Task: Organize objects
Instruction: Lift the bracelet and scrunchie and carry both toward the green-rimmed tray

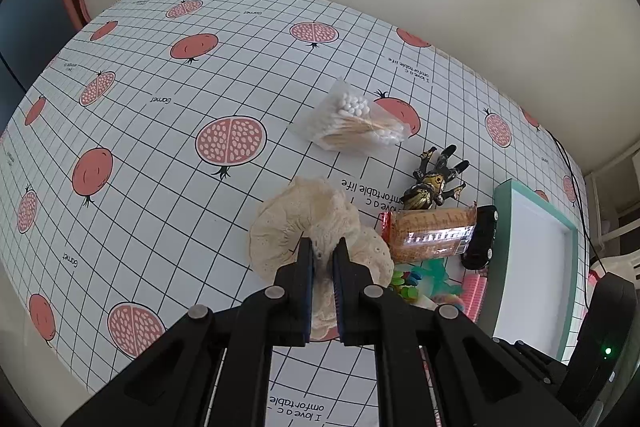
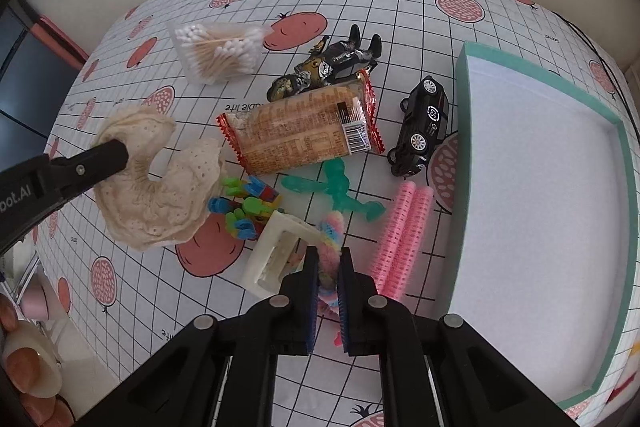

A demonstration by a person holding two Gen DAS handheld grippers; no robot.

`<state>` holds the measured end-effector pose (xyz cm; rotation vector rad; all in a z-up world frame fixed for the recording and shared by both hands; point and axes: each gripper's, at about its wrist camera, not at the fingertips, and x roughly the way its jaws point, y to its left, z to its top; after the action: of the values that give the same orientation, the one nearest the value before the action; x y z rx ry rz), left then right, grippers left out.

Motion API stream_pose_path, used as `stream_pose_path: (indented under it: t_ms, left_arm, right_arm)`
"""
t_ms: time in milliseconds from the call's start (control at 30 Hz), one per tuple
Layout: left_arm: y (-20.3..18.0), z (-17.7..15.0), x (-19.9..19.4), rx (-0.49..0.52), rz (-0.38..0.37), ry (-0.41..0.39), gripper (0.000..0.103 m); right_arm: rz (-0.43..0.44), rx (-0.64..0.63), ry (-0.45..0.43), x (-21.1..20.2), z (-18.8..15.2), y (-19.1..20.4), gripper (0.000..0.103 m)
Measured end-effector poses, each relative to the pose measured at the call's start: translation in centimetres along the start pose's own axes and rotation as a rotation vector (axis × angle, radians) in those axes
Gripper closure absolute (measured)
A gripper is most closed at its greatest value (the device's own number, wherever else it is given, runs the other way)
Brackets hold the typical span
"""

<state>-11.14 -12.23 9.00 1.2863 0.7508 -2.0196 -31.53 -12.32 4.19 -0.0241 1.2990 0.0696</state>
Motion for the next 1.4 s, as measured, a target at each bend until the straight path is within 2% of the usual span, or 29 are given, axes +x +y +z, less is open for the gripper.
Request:
stream_pose_path:
  t_ms: [200, 600, 700, 867, 900, 967, 1100, 1267, 1367, 1400]
  left_arm:
    - [0.0, 0.2, -0.8, -0.005, -0.004, -0.019, 0.094]
    - [0.0, 0.7, -3.8, -0.014, -0.029, -0.097, 0.094]
    - [-0.1, 0.7, -3.6, -0.014, -0.025, -0.088, 0.094]
    - [-0.2, 0.5, -3.1, -0.016, -0.022, -0.071, 0.094]
    - [-0.3, 0.5, -3.1, -0.016, -0.021, -0.071, 0.094]
    - [-0.2, 0.6, -3.0, -0.018, -0.022, -0.071, 0.094]
    - [-0.2, 0.6, -2.8, -0.023, -0.023, -0.067, 0.094]
    - [0.0, 0.6, -2.8, -0.028, -0.024, -0.066, 0.094]
    - [0.0, 0.6, -2.8, -0.031, -0.023, -0.066, 0.094]
    - [0.0, 0.6, -2.8, -0.033, -0.022, -0.066, 0.094]
  right_arm:
    - [0.012, -0.020, -0.047, -1.8, 0.3, 0.1, 0.095]
    - [0.064, -0.112, -0.190, -8.0, 0.9, 1.0, 0.095]
    - [0.007, -0.150, -0.161, -6.9, 0.8, 1.5, 0.095]
    - [-0.015, -0.186, -0.073, -4.0, 0.6, 1.5, 0.095]
    - [0.026, -0.177, -0.054, -3.6, 0.5, 1.2, 0.095]
    - [0.162, -0.152, -0.014, -3.2, 0.5, 0.6, 0.095]
    - [0.272, -0.125, 0.016, -3.0, 0.3, 0.1, 0.095]
    - [0.373, -0.192, 0.042, -3.6, 0.0, 0.2, 0.095]
    - [0.483, -0.222, 0.043, -4.5, 0.2, 0.0, 0.095]
    - [0.475, -0.229, 0.030, -4.9, 0.1, 0.0, 0.095]
